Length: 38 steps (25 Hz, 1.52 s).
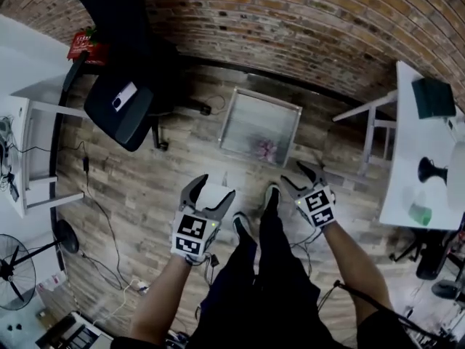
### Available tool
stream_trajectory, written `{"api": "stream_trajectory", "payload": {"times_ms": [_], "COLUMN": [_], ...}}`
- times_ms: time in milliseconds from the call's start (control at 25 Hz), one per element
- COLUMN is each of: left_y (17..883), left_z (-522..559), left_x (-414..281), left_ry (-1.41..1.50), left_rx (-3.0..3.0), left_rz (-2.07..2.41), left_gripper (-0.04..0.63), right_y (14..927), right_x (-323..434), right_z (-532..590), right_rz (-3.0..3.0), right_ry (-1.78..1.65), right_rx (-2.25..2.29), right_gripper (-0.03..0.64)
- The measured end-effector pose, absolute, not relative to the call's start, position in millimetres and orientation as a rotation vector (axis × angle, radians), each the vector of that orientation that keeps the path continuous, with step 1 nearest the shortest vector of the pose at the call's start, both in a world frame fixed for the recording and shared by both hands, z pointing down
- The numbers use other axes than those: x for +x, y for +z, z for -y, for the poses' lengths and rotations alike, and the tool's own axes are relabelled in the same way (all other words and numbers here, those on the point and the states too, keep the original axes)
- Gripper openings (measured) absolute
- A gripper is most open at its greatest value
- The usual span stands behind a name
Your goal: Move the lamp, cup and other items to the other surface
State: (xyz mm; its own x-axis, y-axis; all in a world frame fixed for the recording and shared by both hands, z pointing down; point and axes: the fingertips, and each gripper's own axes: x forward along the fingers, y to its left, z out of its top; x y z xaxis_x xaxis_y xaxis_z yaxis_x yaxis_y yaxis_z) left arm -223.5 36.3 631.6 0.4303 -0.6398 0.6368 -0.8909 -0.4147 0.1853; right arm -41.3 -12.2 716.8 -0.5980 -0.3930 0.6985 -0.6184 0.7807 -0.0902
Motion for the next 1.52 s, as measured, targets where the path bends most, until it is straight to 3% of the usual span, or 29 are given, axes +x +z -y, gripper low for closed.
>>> {"api": "stream_trajectory", "payload": {"times_ms": [480,1160,1520], "left_y": [719,829,849], "left_z": [-3,-35,-46], "left_x": [-193,-202,-227], "left_ry": [0.667,0.633,0.616], "left_rx": [2.126,2.02,1.947], "left_rz": [1.23,1.193,1.232], "left_gripper": [0.325,0.325,0.325], "right_y": [867,1060,1096], "right_x": [-63,-88,-113], "right_z": [62,55,55], "right_rz": [2.196,1.959,1.89], "right_ry": [0.339,0.238,0.195], "right_rx": [0.526,0.239,0.143], "right_gripper": [0.256,0.414,0.416]}}
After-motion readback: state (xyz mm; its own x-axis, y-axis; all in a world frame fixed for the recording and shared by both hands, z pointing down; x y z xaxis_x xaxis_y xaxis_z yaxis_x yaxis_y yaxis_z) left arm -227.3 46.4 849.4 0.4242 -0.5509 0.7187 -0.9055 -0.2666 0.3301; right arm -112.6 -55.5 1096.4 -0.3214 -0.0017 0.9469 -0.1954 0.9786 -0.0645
